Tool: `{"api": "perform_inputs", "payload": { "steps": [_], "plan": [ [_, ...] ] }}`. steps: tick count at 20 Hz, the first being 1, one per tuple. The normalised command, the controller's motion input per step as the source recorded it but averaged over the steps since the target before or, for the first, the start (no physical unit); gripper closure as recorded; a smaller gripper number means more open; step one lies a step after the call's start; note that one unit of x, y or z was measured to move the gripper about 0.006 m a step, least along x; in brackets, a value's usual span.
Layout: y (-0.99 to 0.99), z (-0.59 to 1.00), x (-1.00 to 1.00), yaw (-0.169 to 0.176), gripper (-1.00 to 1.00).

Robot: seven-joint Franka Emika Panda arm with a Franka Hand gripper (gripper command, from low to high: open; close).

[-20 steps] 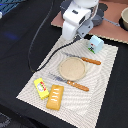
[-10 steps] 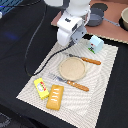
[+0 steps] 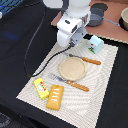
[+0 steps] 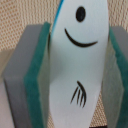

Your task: Interact with the objects in diverse but meaningful ways.

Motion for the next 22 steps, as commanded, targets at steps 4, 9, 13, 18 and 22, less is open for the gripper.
{"api": "perform_inputs", "payload": {
  "steps": [4,9,13,18,22],
  "plan": [
    [0.17,0.45,-0.02,0.000,-1.00],
    [0.22,0.82,-0.07,0.000,-1.00],
    [0.24,1.00,-0.09,-0.005,-1.00],
    [0.21,1.00,-0.01,0.000,-1.00],
    [-0.01,0.64,0.06,-0.008,-1.00]
  ]
}}
